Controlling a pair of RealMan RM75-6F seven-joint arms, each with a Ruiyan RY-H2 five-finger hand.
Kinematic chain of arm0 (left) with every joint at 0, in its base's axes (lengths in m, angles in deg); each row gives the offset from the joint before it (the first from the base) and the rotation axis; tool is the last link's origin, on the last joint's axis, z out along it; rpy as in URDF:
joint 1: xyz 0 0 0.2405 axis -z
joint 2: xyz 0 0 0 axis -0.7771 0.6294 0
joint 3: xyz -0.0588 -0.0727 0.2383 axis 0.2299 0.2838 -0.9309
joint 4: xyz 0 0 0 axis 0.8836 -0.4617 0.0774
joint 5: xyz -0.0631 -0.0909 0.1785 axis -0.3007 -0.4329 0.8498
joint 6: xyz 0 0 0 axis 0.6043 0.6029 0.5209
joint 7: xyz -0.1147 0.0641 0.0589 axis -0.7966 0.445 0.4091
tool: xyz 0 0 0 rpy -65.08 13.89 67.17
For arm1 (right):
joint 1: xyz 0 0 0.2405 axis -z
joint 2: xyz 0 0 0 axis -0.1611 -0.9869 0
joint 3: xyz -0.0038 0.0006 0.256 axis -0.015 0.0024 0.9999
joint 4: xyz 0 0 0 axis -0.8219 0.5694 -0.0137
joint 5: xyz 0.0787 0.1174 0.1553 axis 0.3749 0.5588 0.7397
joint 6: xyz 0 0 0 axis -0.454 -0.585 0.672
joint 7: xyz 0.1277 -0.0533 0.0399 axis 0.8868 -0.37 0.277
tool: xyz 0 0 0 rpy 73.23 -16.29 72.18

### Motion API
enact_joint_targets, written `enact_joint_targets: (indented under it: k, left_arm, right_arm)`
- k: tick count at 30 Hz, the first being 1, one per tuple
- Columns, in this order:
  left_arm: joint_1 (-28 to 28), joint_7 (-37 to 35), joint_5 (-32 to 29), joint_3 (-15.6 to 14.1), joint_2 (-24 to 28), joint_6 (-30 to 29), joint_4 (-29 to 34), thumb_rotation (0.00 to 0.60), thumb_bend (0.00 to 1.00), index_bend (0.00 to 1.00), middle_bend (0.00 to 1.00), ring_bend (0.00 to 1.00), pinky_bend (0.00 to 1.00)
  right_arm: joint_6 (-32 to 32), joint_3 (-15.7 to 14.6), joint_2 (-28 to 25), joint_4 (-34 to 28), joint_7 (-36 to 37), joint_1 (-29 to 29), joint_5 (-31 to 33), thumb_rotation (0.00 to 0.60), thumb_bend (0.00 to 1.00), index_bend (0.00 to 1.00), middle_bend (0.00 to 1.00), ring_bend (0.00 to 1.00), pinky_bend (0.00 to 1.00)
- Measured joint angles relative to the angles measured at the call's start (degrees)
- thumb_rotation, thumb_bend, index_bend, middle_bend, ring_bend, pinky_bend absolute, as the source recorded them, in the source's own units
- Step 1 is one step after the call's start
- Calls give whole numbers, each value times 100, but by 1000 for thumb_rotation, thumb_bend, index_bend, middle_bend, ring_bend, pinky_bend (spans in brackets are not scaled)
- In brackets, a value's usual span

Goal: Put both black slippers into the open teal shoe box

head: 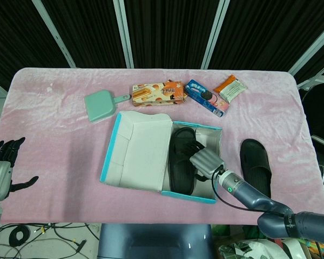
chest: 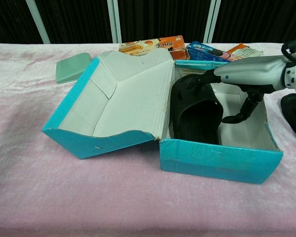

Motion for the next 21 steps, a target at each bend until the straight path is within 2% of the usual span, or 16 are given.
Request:
enact_joint_targets:
  k: [7, 13, 21]
  left_arm:
    - [44, 2, -21, 17, -33, 66, -17, 600, 0, 0, 115, 63, 0]
    - [87, 19, -14, 44, -28, 95, -12, 600, 0, 0, 115, 63, 0]
    - [91, 43, 10, 48, 11, 74, 30, 600, 0, 0, 115, 63, 0]
  right_arm:
    - [134, 54, -282, -478, 60, 5, -313, 600, 240, 114, 164, 0, 27]
    - [624, 83, -742, -708, 19, 232, -449, 600, 239, 113, 162, 0, 28]
    - [1055, 46, -1439, -720, -36, 754, 59, 600, 231, 89, 138, 0, 28]
